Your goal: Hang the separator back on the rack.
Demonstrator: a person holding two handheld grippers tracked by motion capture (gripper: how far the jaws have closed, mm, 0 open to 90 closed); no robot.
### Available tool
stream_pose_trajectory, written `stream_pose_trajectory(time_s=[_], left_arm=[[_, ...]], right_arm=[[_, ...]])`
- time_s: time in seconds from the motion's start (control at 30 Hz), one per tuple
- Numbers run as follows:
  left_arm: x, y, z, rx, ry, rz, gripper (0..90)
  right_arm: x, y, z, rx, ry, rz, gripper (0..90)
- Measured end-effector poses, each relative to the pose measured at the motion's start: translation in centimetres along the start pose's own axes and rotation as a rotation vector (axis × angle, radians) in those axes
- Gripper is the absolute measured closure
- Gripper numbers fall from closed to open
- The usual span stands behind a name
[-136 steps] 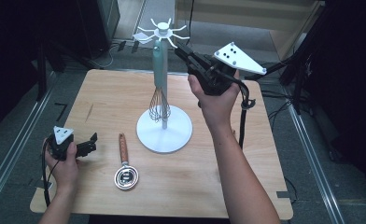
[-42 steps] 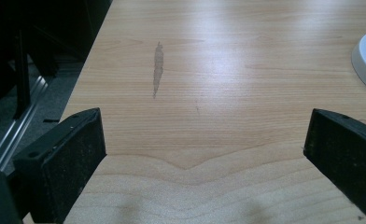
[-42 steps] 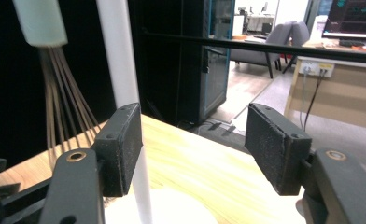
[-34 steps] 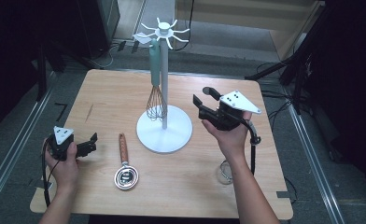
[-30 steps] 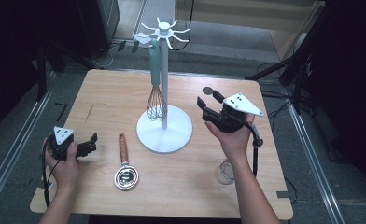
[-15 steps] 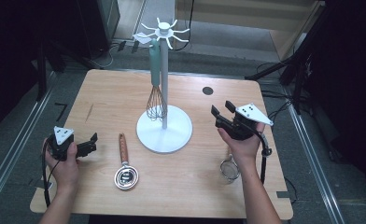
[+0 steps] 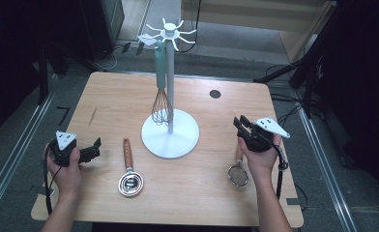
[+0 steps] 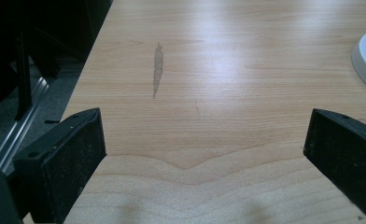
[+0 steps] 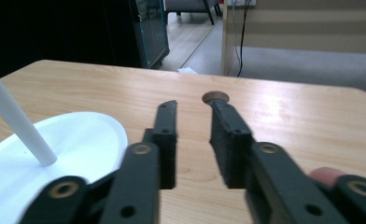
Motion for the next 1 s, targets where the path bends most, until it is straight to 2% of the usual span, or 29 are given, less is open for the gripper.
stream_pose_trajectory(time_s=[0.3,0.43,0.57,0.63,0.77,1.0], left_arm=[[0.0,0.0,0.0,0.002,0.003,-0.001,0.0],[0.0,0.0,0.0,0.002,0.004,-0.001,0.0],[0.0,0.0,0.0,0.003,0.006,0.0,0.0],[0.0,0.0,0.0,0.003,0.006,0.0,0.0],[0.0,0.0,0.0,0.002,0.006,0.0,0.0],[0.0,0.0,0.0,0.0,0.005,-0.001,0.0]], right_arm=[[1.3,0.3,2.5,-0.071,-0.038,-0.006,90.0],[2.1,0.6,3.9,-0.118,-0.048,0.026,90.0],[3.1,0.6,4.6,-0.162,-0.077,0.052,90.0],[3.9,0.5,5.0,-0.184,-0.079,0.083,90.0],[5.1,0.3,5.9,-0.226,-0.121,0.115,90.0],[5.9,-0.3,7.6,-0.299,-0.138,0.137,90.0]])
Point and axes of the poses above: each handheld gripper's, and its own axes: y roughly backward along the jaws, z roughly out of its underside, x roughly to its right, the point moved 6 cm from there along -y, roughly forward along the jaws, and after that the axes turned 8 degrees about x, right-handed, at the moved point
